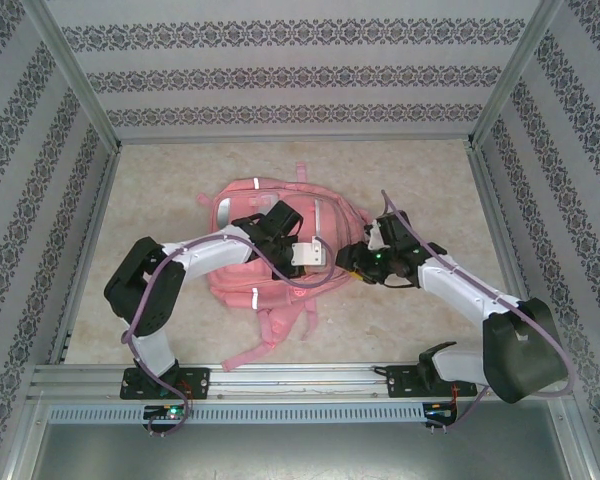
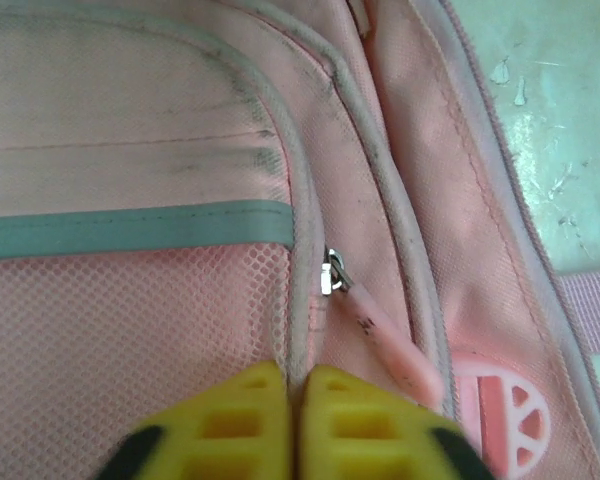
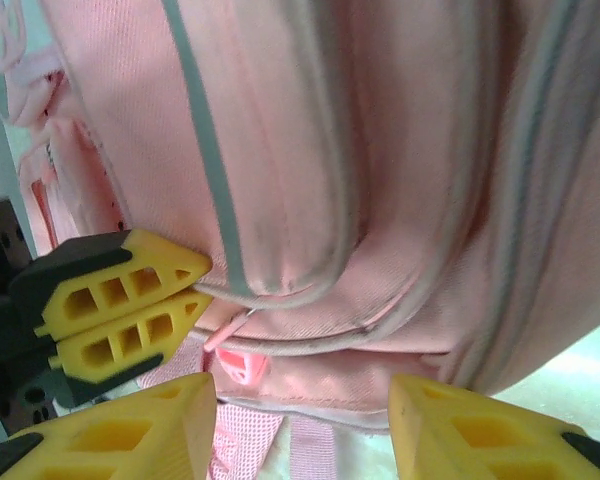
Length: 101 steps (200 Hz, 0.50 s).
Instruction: Pack the student bag
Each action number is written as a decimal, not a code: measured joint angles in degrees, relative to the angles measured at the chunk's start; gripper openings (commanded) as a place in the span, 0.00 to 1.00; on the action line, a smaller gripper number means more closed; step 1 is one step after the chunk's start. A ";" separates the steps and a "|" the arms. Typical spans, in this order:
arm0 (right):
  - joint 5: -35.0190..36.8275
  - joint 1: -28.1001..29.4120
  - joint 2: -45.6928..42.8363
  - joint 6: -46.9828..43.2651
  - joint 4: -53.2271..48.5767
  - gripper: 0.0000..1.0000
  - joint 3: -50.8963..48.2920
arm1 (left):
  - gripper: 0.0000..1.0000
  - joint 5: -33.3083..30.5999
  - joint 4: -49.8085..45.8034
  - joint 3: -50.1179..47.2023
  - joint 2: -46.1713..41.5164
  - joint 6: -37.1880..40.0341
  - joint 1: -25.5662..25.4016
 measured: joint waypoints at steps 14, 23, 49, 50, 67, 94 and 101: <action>0.11 1.68 -0.22 0.90 0.48 0.47 -0.02 | 0.00 0.39 0.04 0.04 -0.50 -1.38 0.02; 0.37 2.97 -0.59 1.22 0.70 0.45 -0.02 | 0.00 0.90 -0.07 0.37 -0.57 -2.69 0.13; 4.09 7.58 -1.66 0.55 1.86 0.42 -0.02 | 0.00 3.23 -1.95 3.50 -0.55 -8.28 1.22; 4.20 7.72 -1.66 0.46 1.92 0.42 -0.02 | 0.00 3.41 -1.97 3.69 -0.55 -8.61 1.31; 6.69 10.08 -1.16 -0.87 3.37 0.43 0.02 | 0.00 5.68 -1.84 5.60 -0.46 -12.04 2.58; 10.93 13.18 2.51 -3.85 4.04 0.50 1.97 | 0.00 10.86 0.17 5.53 -0.24 -17.55 5.38; 12.68 14.01 3.37 -4.72 4.24 0.50 2.56 | 0.00 12.13 0.92 5.25 -0.17 -18.80 6.08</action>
